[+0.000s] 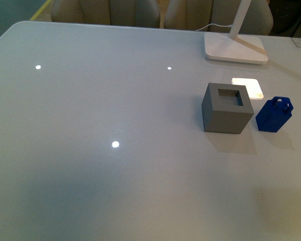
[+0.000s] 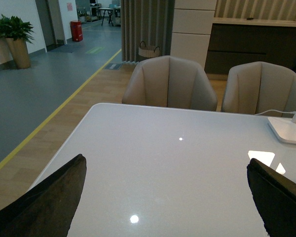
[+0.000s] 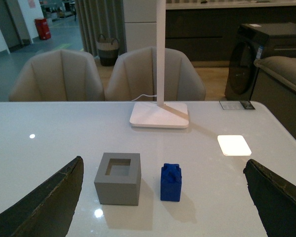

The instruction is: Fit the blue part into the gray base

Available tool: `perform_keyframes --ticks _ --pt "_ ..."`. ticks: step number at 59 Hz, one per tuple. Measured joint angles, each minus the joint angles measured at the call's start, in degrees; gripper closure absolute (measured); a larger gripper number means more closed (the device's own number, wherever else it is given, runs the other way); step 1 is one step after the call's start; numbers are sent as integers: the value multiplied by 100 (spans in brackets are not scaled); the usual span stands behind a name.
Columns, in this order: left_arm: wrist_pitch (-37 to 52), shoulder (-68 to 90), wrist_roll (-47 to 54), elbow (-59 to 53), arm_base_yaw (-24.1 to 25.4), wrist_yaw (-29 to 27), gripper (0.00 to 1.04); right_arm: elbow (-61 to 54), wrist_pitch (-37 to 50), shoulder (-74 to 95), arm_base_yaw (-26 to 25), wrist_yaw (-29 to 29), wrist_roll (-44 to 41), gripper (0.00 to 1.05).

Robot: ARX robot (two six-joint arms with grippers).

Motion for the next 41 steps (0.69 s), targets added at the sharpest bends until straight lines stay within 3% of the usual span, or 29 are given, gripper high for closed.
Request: perform_keyframes --ticks 41 --pt "0 0 2 0 0 0 7 0 0 0 0 0 0 9"
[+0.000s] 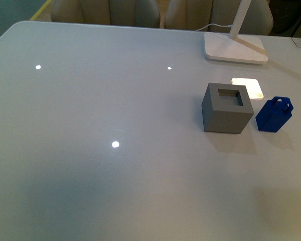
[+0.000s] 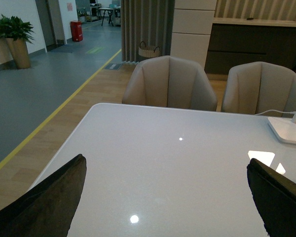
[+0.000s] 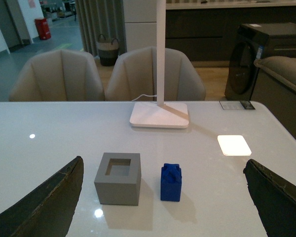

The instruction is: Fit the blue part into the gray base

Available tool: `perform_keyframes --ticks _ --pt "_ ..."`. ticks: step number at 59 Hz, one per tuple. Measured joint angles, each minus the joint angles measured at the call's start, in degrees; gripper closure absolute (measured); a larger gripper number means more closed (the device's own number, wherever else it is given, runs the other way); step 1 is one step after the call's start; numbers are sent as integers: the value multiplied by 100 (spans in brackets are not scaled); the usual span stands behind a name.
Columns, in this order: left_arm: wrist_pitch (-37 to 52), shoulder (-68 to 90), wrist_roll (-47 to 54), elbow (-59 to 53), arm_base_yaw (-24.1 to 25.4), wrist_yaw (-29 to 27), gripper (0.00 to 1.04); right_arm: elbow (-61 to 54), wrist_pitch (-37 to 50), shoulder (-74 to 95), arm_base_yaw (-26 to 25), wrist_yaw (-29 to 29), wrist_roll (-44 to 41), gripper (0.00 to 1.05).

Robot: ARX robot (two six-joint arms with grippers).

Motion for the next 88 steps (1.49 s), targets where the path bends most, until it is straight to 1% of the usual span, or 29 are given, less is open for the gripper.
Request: perform_keyframes --ticks 7,8,11,14,16,18,26,30,33,37,44,54,65,88 --pt "0 -2 0 0 0 0 7 28 -96 63 -7 -46 -2 9" --pt "0 0 0 0 0 0 7 79 -245 133 -20 -107 -11 9" --pt "0 0 0 0 0 -2 7 623 -1401 975 -85 -245 -31 9" --pt "0 -2 0 0 0 4 7 1010 -1746 1945 -210 -407 -33 9" --pt "0 -2 0 0 0 2 7 1182 -1666 2479 -289 -476 -28 9" --pt "0 -2 0 0 0 2 7 1414 -1390 3158 -402 -568 -24 9" --pt "0 -2 0 0 0 0 7 2175 -507 5060 -588 -758 -116 9" --pt "0 0 -2 0 0 0 7 2907 -15 6599 -638 -868 -293 9" --pt "0 -2 0 0 0 0 7 3449 197 7646 -634 -807 -424 9" --pt "0 0 0 0 0 0 7 4212 243 8948 -597 -601 -529 9" --pt "0 -2 0 0 0 0 7 5176 68 10375 -544 -407 -544 9" --pt "0 -2 -2 0 0 0 7 6059 -203 11405 -518 -278 -369 9" --pt "0 -2 -2 0 0 0 7 6767 -448 12026 -452 -238 -138 9" --pt "0 -2 -2 0 0 0 7 7646 -761 12904 -409 -140 227 9"
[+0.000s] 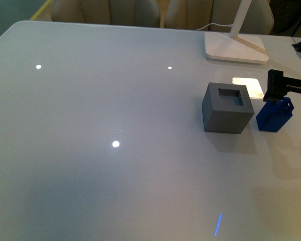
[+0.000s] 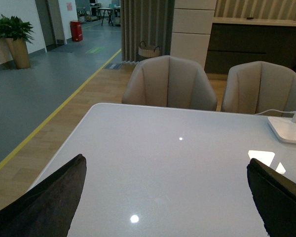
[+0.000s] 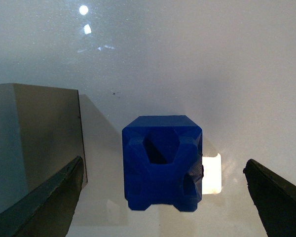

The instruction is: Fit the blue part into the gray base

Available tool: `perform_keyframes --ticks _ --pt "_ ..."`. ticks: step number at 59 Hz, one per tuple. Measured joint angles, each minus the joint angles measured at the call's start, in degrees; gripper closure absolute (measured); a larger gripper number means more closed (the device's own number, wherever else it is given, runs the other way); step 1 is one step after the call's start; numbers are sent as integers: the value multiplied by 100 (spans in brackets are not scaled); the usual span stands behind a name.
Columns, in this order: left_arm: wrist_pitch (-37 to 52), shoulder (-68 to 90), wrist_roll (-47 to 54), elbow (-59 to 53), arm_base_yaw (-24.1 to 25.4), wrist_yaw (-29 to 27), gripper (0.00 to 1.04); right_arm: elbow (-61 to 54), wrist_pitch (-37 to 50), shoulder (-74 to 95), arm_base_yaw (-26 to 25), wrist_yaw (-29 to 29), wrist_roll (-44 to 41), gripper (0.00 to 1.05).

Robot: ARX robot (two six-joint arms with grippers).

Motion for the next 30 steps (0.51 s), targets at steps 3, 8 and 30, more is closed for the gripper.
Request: perform_keyframes --ticks 3,8,30 --pt "0 2 2 0 0 0 7 52 -33 63 0 15 17 9" --pt "0 2 0 0 0 2 7 155 -68 184 0 20 42 9" --pt "0 0 0 0 0 0 7 354 -229 400 7 28 166 31"
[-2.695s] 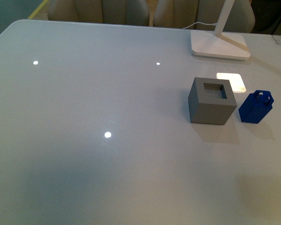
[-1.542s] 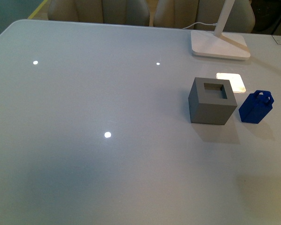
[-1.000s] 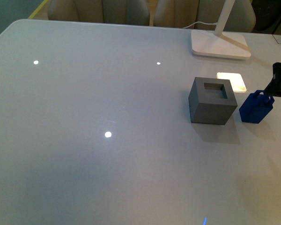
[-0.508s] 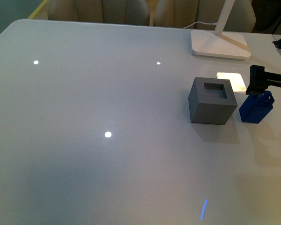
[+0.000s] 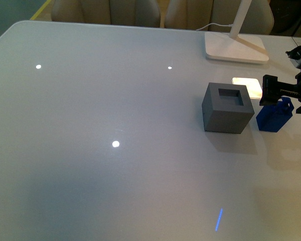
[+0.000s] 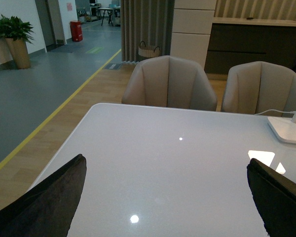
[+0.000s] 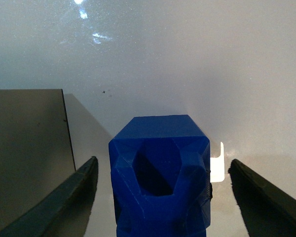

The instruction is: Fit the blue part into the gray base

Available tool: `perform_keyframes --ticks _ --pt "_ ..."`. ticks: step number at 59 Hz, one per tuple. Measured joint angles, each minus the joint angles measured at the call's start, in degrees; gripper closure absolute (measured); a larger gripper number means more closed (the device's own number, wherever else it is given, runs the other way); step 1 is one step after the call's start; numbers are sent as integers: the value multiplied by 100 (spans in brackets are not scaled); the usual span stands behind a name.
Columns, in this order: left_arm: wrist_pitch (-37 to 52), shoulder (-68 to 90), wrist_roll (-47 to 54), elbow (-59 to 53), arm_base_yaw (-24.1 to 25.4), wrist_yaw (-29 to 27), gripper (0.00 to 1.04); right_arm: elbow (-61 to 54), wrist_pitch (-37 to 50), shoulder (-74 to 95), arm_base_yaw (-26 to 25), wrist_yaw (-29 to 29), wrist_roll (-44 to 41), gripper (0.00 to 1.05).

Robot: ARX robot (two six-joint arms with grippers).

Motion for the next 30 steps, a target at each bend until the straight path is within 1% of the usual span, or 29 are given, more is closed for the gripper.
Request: perform_keyframes --ticks 2,9,11,16,30 --pt "0 0 2 0 0 0 7 0 -4 -2 0 -2 11 34" --pt "0 0 2 0 0 0 7 -33 -7 -22 -2 -101 92 54" --pt "0 0 0 0 0 0 7 -74 -4 -61 -4 -133 94 57" --pt "0 0 2 0 0 0 7 -236 -4 -199 -15 -177 103 60" --pt "0 0 2 0 0 2 7 -686 -48 -992 0 -404 109 60"
